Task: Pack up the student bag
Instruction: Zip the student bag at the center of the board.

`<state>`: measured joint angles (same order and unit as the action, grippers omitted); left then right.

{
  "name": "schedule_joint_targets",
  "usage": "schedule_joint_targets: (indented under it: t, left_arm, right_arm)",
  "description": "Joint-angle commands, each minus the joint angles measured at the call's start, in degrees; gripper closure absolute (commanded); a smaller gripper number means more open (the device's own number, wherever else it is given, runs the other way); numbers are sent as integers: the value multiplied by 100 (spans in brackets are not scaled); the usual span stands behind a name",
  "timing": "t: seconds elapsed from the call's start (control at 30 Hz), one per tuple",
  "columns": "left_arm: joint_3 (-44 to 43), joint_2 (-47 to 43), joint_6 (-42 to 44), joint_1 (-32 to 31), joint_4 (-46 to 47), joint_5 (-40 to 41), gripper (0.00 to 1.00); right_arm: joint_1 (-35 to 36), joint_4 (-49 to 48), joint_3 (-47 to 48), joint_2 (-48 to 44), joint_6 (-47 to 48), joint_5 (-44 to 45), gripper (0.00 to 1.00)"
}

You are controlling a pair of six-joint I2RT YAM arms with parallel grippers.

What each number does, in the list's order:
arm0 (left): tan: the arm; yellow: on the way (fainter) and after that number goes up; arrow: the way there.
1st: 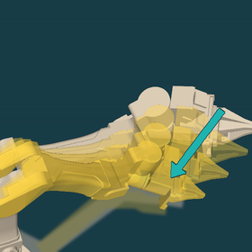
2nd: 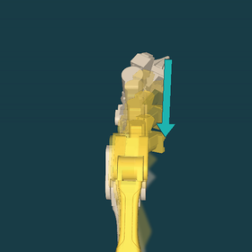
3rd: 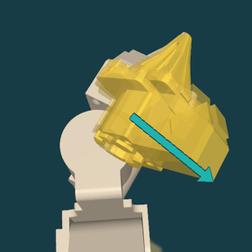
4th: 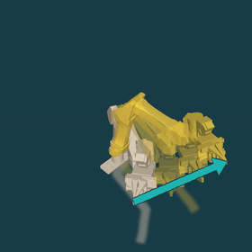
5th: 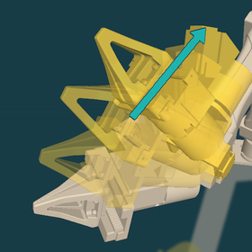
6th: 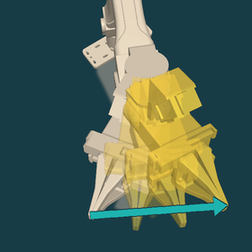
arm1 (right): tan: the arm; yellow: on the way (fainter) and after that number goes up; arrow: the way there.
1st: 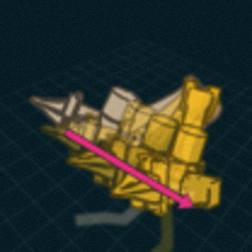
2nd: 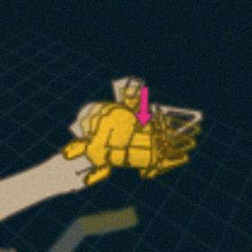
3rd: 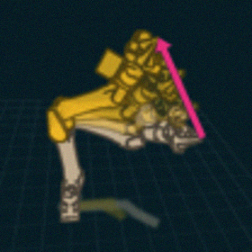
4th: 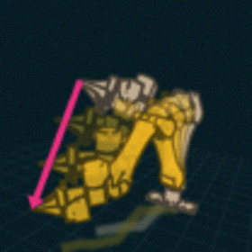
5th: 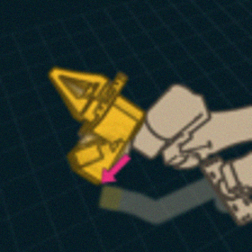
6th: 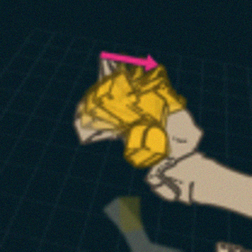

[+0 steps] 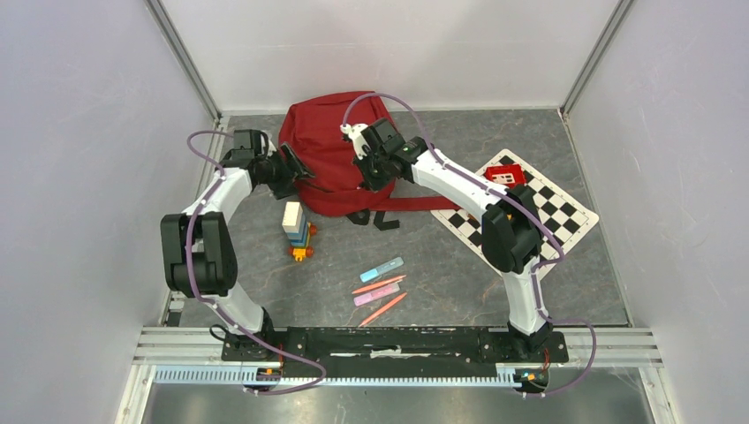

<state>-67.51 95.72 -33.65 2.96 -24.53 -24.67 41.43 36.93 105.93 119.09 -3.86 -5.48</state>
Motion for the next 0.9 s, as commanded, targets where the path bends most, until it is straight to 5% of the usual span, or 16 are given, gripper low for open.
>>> schedule_joint_targets:
  t: [0.0,0.17,0.33,0.87]
  left_arm:
    - [-104,50,-359,-116,344,-158,31]
    - [-215,98,-167,-108,138,-38,70]
    - [-431,179,-30,-85,54,80,98]
    - [-872,221,808,777,-303,441,98]
  right_arm:
    - [36,-247,142,-20,96,-16,100]
    - [27,-273,28,-132,98,273,100]
    - [-16,-224,-150,-231,-60,492,100]
    - [-771,-186,-956,-581,-249,512,100]
